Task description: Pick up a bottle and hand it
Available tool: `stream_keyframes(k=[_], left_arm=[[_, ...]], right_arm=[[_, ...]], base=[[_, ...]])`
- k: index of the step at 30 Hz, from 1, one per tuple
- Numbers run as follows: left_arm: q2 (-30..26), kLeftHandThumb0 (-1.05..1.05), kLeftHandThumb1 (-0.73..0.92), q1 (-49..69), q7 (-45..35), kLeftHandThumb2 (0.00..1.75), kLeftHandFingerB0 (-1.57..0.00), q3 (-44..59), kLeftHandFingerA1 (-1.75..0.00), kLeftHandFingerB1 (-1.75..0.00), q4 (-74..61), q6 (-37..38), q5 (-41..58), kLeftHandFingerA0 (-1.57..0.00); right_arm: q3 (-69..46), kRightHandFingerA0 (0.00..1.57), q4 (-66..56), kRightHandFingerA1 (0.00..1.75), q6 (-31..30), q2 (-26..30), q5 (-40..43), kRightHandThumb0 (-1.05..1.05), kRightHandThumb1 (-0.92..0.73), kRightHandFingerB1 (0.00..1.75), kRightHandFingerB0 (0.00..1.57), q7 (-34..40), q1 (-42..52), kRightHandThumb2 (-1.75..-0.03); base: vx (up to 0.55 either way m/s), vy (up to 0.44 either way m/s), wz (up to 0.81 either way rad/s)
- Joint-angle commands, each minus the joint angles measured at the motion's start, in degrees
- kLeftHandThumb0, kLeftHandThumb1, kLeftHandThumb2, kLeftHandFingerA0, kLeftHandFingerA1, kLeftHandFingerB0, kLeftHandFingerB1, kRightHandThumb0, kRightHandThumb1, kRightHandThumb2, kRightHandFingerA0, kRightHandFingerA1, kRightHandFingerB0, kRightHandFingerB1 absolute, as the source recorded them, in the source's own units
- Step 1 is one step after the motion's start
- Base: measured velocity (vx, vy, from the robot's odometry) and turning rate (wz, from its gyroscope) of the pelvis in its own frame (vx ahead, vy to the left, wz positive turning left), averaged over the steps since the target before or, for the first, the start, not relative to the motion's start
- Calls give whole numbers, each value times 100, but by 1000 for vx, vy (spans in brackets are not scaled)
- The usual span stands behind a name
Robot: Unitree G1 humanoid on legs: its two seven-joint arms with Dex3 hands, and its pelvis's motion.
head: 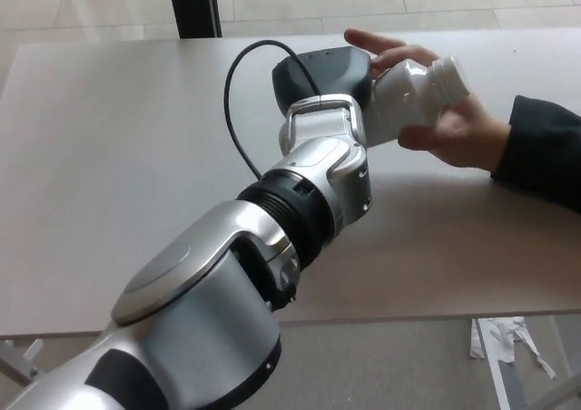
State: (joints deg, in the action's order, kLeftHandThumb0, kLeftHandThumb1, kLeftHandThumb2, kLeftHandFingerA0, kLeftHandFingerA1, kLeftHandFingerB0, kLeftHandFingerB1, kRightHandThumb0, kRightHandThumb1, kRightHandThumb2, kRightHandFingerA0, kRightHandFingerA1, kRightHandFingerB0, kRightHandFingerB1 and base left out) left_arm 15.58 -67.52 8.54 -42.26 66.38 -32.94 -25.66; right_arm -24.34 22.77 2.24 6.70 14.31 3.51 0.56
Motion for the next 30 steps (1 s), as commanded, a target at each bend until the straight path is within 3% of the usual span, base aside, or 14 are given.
stream_keyframes(k=[1, 6, 7, 8, 13, 14, 15, 17, 18, 20, 21, 22, 23, 30], left_arm=[[614, -27, 62, 35, 111, 57, -67, 288, -169, -79, -186, 3, -53, -78], [441, -53, 70, 70, -122, 61, -9, 727, -100, -40, -466, -111, 195, -74], [343, -63, 55, 83, -262, 91, 0, 865, -78, -31, -669, -192, 251, -51], [58, -83, 48, 180, -527, 84, 0, 1177, -50, -9, -1236, -358, 417, 0], [-850, -68, 65, 1544, -847, 61, 0, 1699, -2, 0, -3824, -499, 432, 0], [-1233, -75, 53, 2028, -1037, 80, 0, 1843, -19, 0, -4633, -364, 480, 0], [-1566, -72, 65, 2425, -1175, 60, 0, 1984, 0, 0, -5192, -163, 527, 0], [-1992, -99, 56, 2970, -1328, 87, 0, 2171, -23, 0, -5841, 133, 570, 0], [-2387, -90, 47, 3458, -1475, 81, 0, 2413, -27, 0, -6362, 339, 584, 0], [-3195, -90, 48, 4481, -1766, 82, 0, 2995, -30, 0, -7344, 794, 649, 0], [-3446, -88, 48, 4866, -1939, 83, 0, 3376, -34, -1, -7638, 886, 762, 0], [-3612, -76, 47, 5159, -2065, 88, 0, 3696, -43, -13, -7855, 913, 827, 0], [-3857, -66, 45, 5644, -2236, 88, 0, 4321, -48, -22, -8126, 1042, 937, -1], [-4445, -74, 48, 7330, -2695, 86, -2, 8100, -65, -45, -8228, 1243, 1668, -16]], right_arm=[[-54, 137, -25, 134, -61, 84, -37, -105, -39, 114, 60, 88, 90, -111], [-102, 140, 79, 115, 69, 129, -39, -105, -60, 126, 49, 23, 149, -73], [-97, 99, 99, 137, 116, 144, -67, -105, -57, 129, 54, 9, 176, -77], [-98, 138, 94, 116, 111, 151, -99, -105, -61, 129, 49, 56, 175, -76], [-248, 157, 202, 150, 196, 226, 20, -105, -45, 116, 55, -60, 222, -117], [-242, 156, 251, 163, 155, 274, -36, -105, -40, 114, 55, -10, 191, -108], [-243, 92, 269, 157, 106, 290, -45, -105, -57, 129, 45, 15, 166, -77], [-262, 135, 261, 122, 88, 284, -17, -105, -57, 133, 45, 6, 183, -77], [-302, 150, 285, 134, 130, 292, 48, -40, 3, 94, 66, -66, 189, -86], [-383, 153, 327, 117, 217, 346, 156, -105, -41, 117, 57, -225, 227, -111], [-425, 150, 358, 134, 214, 415, 172, -40, 2, 92, 62, -257, 226, -86], [-453, 157, 372, 119, 222, 434, 178, -105, -57, 132, 46, -240, 214, -75], [-566, 157, 475, 163, 323, 468, 302, -105, -40, 117, 55, -319, 152, -107], [-802, 157, 442, 164, -108, 761, 409, -104, -39, 114, 58, -226, 116, -107]], base=[[0, 0, 0], [0, 0, 0], [0, 0, 0], [0, 0, 0], [0, 0, 0], [0, 0, 0], [0, 0, 0], [0, 0, 0], [0, 0, 0], [0, 0, 0], [0, 0, 0], [0, 0, 0], [0, 0, 0], [0, 0, 0]])
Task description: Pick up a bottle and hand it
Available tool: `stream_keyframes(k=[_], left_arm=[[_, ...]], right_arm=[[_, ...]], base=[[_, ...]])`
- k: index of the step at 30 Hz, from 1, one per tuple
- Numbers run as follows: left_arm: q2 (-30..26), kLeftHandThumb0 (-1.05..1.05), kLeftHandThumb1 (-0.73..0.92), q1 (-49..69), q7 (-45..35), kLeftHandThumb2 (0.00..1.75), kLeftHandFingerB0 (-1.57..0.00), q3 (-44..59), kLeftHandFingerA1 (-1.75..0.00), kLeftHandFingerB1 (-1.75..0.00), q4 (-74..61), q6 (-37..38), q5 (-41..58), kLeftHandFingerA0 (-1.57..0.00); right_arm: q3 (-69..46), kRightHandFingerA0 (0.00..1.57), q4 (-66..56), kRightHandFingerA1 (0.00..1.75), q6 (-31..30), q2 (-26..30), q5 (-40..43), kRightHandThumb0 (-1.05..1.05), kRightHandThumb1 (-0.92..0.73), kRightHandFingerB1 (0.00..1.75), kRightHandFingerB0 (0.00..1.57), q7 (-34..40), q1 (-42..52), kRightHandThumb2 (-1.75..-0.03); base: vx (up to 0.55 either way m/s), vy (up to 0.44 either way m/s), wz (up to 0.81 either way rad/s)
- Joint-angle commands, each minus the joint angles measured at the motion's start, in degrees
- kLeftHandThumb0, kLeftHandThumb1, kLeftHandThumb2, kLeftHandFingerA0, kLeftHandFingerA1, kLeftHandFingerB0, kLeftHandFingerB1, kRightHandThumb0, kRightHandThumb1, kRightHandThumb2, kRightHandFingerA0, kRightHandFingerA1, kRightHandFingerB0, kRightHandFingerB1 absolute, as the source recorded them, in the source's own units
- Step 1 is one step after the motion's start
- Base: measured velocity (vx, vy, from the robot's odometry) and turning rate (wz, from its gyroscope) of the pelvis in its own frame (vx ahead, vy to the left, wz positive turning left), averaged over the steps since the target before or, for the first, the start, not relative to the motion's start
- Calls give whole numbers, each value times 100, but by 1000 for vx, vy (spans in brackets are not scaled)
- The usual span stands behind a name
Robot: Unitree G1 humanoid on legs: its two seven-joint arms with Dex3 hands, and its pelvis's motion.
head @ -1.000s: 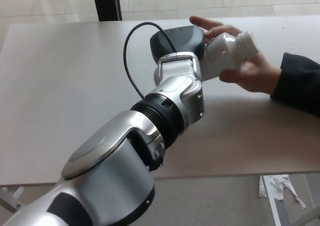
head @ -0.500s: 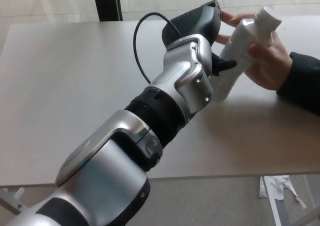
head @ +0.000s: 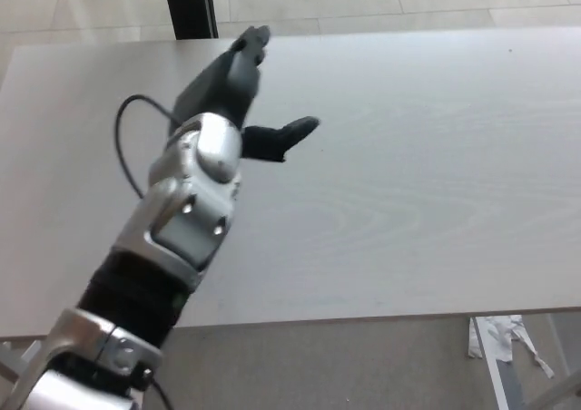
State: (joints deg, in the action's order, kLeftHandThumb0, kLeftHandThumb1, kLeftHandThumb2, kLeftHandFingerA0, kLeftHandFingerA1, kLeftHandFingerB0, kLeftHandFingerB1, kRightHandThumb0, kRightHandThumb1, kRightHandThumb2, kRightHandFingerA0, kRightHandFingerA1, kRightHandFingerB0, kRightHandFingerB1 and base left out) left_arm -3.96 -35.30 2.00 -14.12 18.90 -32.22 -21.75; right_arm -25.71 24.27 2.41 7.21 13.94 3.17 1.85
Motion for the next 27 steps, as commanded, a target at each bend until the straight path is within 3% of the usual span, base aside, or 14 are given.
stream_keyframes(k=[1, 3, 4, 5, 6, 10, 12, 13, 14, 15, 19, 21, 24, 27], left_arm=[[-2495, -74, 48, 4139, -2004, 86, -2, 5352, -65, -45, -3573, 1032, 1256, -16], [-2595, -77, 61, 4439, -2102, 59, -3, 6472, -100, -59, -3565, 1002, 1538, -2], [-2823, -77, 63, 4641, -2056, 57, 0, 7225, -102, -61, -3123, 1134, 1694, -1], [-2856, -77, 63, 4666, -2041, 57, 0, 7279, -102, -61, -3088, 1138, 1721, -1], [-2933, -42, 33, 4732, -1965, 96, -2, 7529, -61, -56, -2996, 1105, 1719, -7], [-3200, -81, 49, 5143, -1909, 90, 0, 8884, -76, -53, -2463, 884, 2198, -9], [-3140, -43, 32, 5439, -1753, 97, -2, 9330, -62, -57, -1951, 1407, 2693, -8], [-3093, -43, 33, 5486, -1652, 97, -3, 9420, -62, -58, -1757, 1552, 2853, -8], [-3071, -83, 69, 5570, -1553, 59, 0, 9433, -101, -63, -1549, 1711, 2939, -1], [-3011, -88, 52, 5698, -1422, 93, -4, 9341, -83, -61, -1114, 1998, 3036, -28], [-2751, -85, 64, 5817, -1328, 59, -7, 9030, -89, -66, -644, 2261, 3249, -30], [-2526, -82, 48, 5754, -1353, 91, -13, 8731, -81, -59, -872, 1991, 3225, -69], [-2381, -81, 63, 5665, -1435, 59, -21, 8469, -79, -56, -1037, 1646, 3203, -102], [-2047, -79, 48, 5515, -1409, 93, -23, 8047, -79, -60, -1289, 1434, 3154, -47]], right_arm=[[-709, 157, 334, 164, -134, 761, 465, -104, -39, 114, 58, -201, -18, -107], [-755, 157, 360, 162, -105, 791, 488, -105, -57, 127, 48, -217, -11, -73], [-789, 157, 173, 174, -236, 796, 471, -105, -45, 115, 57, -116, 84, -114], [-806, 157, 169, 174, -245, 803, 475, -105, -45, 115, 57, -109, 101, -114], [-830, 157, 188, 165, -242, 801, 486, -105, -58, 130, 46, -89, 98, -74], [-897, 157, 390, 171, -106, 891, 424, -105, -45, 116, 53, -93, 139, -114], [-935, 157, 518, 170, -36, 897, 460, -105, -45, 114, 53, -119, 85, -113], [-958, 157, 529, 159, -25, 884, 493, -105, -58, 130, 42, -133, 78, -74], [-980, 157, 526, 161, -20, 875, 511, -105, -58, 131, 42, -140, 89, -74], [-983, 157, 492, 170, -22, 872, 496, -105, -45, 114, 52, -143, 143, -114], [-967, 157, 491, 175, 23, 886, 423, -105, -45, 114, 51, -193, 246, -115], [-959, 157, 622, 175, 149, 912, 386, -105, -44, 113, 49, -246, 259, -115], [-994, 157, 747, 175, 255, 924, 398, -105, -44, 113, 52, -288, 269, -114], [-1031, 157, 558, 175, 239, 830, 424, -105, -43, 114, 50, -226, 287, -115]], base=[[0, 0, 0], [0, 0, 0], [0, 0, 0], [0, 0, 0], [0, 0, 0], [0, 0, 0], [0, 0, 0], [0, 0, 0], [0, 0, 0], [0, 0, 0], [0, 0, 0], [0, 0, 0], [0, 0, 0], [0, 0, 0]])
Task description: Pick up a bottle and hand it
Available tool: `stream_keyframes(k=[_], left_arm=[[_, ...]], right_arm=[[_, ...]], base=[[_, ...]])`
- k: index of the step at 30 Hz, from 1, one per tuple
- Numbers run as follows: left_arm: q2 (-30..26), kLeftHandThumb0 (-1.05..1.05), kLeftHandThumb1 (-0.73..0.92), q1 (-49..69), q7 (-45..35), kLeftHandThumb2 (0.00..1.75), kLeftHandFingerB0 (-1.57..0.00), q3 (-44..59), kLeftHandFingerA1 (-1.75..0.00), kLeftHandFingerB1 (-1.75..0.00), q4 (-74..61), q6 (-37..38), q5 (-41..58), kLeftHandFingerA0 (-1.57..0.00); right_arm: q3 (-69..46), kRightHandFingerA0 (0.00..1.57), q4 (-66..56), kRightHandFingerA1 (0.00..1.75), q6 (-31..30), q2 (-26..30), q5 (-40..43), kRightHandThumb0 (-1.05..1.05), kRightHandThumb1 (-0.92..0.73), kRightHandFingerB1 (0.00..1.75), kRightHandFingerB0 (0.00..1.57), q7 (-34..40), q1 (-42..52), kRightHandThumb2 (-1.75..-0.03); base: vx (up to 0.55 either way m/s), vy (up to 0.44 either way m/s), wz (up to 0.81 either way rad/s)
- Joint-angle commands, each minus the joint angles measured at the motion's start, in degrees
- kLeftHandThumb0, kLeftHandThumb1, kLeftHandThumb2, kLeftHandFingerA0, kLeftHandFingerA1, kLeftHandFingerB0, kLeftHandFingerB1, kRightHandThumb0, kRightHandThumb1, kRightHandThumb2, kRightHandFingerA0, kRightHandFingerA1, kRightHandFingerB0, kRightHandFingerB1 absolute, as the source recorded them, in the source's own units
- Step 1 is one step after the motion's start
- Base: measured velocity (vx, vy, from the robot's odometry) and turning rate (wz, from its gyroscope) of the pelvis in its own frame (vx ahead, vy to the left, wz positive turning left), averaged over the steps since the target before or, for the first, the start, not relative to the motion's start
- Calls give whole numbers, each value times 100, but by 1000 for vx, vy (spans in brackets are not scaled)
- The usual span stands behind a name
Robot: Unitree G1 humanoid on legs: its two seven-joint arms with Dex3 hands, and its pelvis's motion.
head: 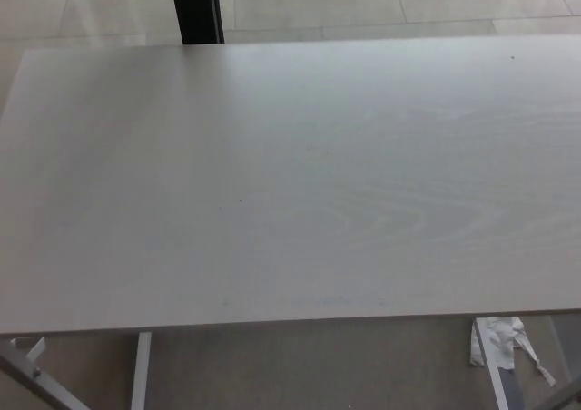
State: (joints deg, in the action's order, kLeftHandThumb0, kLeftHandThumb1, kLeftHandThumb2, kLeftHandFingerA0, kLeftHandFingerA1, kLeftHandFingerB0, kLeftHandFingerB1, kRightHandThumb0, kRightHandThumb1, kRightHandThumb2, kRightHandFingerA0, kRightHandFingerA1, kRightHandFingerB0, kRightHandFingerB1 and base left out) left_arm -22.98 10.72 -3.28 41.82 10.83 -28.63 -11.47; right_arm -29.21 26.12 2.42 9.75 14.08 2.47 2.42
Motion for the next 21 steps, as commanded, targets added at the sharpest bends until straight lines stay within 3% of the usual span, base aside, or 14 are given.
stream_keyframes(k=[1, 2, 5, 6, 8, 9, 10, 11, 12, 13, 14, 15, 21], left_arm=[[-85, -79, 48, 914, -860, 93, -23, 2358, -79, -60, -530, 1035, 2066, -47], [-55, -78, 63, 923, -924, 59, -25, 2320, -77, -56, -547, 952, 2080, -49], [136, -76, 64, 1069, -1158, 59, -32, 1719, -76, -55, -636, 804, 1839, -43], [194, -74, 61, 1097, -1201, 58, -38, 1635, -77, -53, -640, 886, 1843, -55], [235, -73, 60, 1074, -1402, 58, -43, 1578, -70, -53, -477, 891, 2006, -62], [256, -76, 59, 1050, -1412, 58, -55, 1559, -71, -53, -428, 842, 2044, -70], [309, -77, 60, 1022, -1431, 59, -69, 1534, -68, -57, -439, 721, 2114, -78], [361, -81, 46, 1024, -1501, 97, -69, 1519, -76, -66, -373, 805, 2193, -81], [364, -80, 59, 1031, -1515, 59, -74, 1521, -66, -57, -338, 846, 2223, -84], [364, -72, 44, 1038, -1525, 94, -62, 1563, -71, -65, -370, 777, 2290, -86], [351, -72, 44, 1030, -1519, 94, -62, 1606, -71, -65, -450, 637, 2361, -86], [351, -72, 60, 1045, -1532, 59, -69, 1611, -61, -56, -484, 636, 2387, -91], [326, -74, 59, 1118, -1622, 58, -61, 1694, -64, -57, -492, 562, 2614, -81]], right_arm=[[-698, 157, 351, 175, 227, 561, 411, -105, -43, 114, 50, -152, 230, -115], [-707, 157, 331, 175, 215, 551, 403, -105, -43, 114, 51, -140, 233, -115], [-768, 157, 198, 175, 171, 523, 431, -105, -44, 116, 53, -182, 306, -115], [-792, 157, 325, 175, 196, 528, 428, -105, -44, 113, 50, -190, 267, -114], [-792, 157, 383, 175, 227, 551, 356, -105, -44, 113, 49, -170, 282, -115], [-810, 157, 374, 175, 221, 553, 358, -105, -44, 114, 50, -182, 296, -115], [-812, 157, 308, 175, 154, 575, 334, -105, -44, 113, 47, -181, 336, -116], [-778, 157, 271, 175, 77, 605, 265, -105, -44, 113, 46, -137, 344, -116], [-777, 157, 272, 175, 94, 602, 273, -105, -44, 112, 44, -158, 344, -116], [-793, 157, 330, 169, 159, 583, 314, -105, -45, 114, 47, -205, 323, -114], [-817, 157, 438, 169, 233, 568, 351, -105, -45, 114, 47, -238, 279, -114], [-814, 157, 440, 169, 236, 571, 340, -105, -46, 113, 47, -239, 289, -114], [-854, 157, 376, 170, 142, 564, 369, -105, -46, 116, 51, -236, 331, -115]], base=[[0, 0, 0], [0, 0, 0], [0, 0, 0], [0, 0, 0], [0, 0, 0], [0, 0, 0], [0, 0, 0], [0, 0, 0], [0, 0, 0], [0, 0, 0], [0, 0, 0], [0, 0, 0], [0, 0, 0]])
